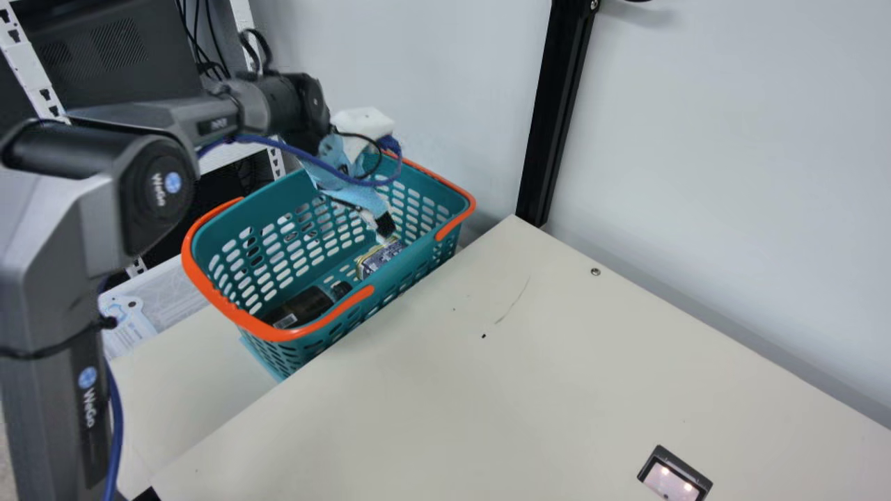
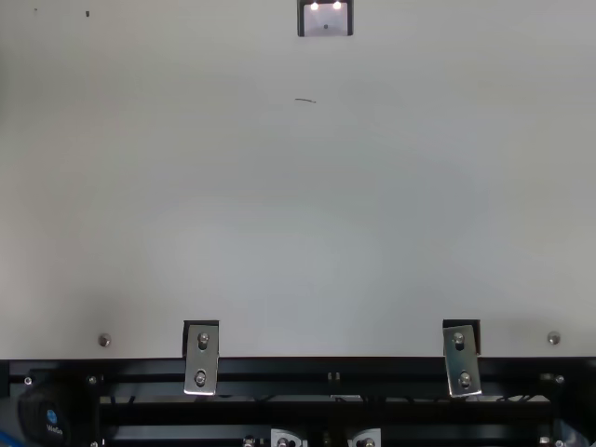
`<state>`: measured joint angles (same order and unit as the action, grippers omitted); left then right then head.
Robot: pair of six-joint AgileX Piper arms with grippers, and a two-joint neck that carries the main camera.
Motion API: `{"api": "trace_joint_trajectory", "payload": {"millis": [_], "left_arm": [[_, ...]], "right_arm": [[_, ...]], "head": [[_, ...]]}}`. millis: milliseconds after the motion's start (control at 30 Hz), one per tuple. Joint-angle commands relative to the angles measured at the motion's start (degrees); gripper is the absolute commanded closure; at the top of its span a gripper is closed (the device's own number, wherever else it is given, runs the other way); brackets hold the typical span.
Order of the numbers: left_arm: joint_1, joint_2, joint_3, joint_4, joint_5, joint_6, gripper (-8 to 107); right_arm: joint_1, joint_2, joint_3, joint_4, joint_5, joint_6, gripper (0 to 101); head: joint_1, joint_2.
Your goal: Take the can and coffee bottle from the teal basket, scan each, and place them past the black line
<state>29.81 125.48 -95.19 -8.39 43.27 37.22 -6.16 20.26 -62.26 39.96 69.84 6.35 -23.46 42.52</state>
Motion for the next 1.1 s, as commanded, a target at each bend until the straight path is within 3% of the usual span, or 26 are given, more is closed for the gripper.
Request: {"api": "trace_joint_trajectory", "payload": {"millis": [0,567,600,700,833,1067], "left_arm": [[-0.10,4.61,-1.38,-0.20,-0.51,1.03,9],[-0.95,25.44,-19.71,-0.46,2.36,1.54,9],[-0.98,26.06,-20.78,-1.14,2.74,1.53,89],[-0.91,26.18,-22.71,-4.59,3.38,2.25,89],[-0.12,21.76,-20.95,-11.36,2.37,5.04,89],[2.77,5.27,-7.37,-24.80,-3.08,13.56,89]], "right_arm": [[0.00,0.00,0.00,0.00,0.00,0.00,0],[0.00,0.00,0.00,0.00,0.00,0.00,0],[0.00,0.00,0.00,0.00,0.00,0.00,0],[0.00,0.00,0.00,0.00,0.00,0.00,0],[0.00,0.00,0.00,0.00,0.00,0.00,0],[0.00,0.00,0.00,0.00,0.00,0.00,0]], "head": [[-1.54,0.90],[-1.54,0.90],[-1.54,0.90],[-1.54,0.90],[-1.54,0.90],[-1.54,0.90]]}}
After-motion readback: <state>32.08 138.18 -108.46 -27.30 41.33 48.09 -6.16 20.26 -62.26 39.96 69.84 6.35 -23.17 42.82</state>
